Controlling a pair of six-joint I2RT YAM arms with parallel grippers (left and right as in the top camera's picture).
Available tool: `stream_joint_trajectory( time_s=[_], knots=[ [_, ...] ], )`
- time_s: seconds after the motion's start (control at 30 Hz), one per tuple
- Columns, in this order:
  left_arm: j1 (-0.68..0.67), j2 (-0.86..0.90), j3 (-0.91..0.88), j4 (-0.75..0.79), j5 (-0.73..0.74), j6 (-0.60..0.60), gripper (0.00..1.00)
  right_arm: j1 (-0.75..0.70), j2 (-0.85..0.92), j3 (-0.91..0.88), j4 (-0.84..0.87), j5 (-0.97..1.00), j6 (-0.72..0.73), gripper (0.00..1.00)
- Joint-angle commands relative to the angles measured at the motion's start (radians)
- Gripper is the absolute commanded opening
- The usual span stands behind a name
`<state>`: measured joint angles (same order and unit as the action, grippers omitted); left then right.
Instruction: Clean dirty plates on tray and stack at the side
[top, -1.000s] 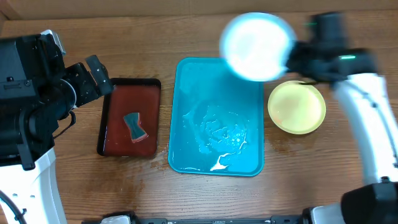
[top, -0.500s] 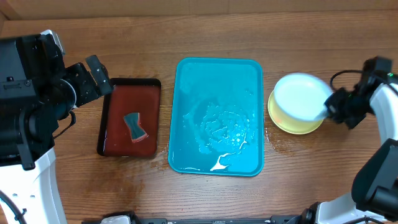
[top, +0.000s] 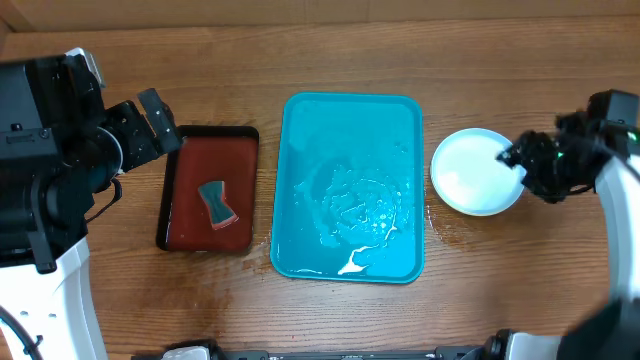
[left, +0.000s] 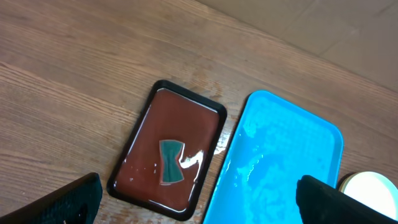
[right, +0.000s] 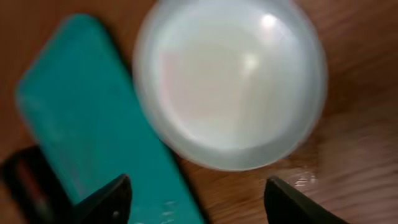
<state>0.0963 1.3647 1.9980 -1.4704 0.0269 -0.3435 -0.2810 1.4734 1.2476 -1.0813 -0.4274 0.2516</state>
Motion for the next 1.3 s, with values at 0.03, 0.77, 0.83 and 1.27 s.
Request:
stream_joint_trajectory(
  time_s=[0.03,0.77,0.83,1.27],
  knots=[
    [0.002,0.008,0.013,0.001,0.015,0.000,1.00,0.135,-0.240,0.044,-0.002,-0.250,-0.099,1.00],
    [0.002,0.008,0.013,0.001,0.015,0.000,1.00,0.343,-0.743,-0.143,0.248,0.148,-0.214,1.00],
    [0.002,0.008,0.013,0.001,0.015,0.000,1.00,0.338,-0.846,-0.258,0.350,0.158,-0.259,1.00],
    [0.002,0.008,0.013,0.001,0.015,0.000,1.00,0.296,-1.369,-0.929,0.584,0.179,-0.244,1.00]
  ],
)
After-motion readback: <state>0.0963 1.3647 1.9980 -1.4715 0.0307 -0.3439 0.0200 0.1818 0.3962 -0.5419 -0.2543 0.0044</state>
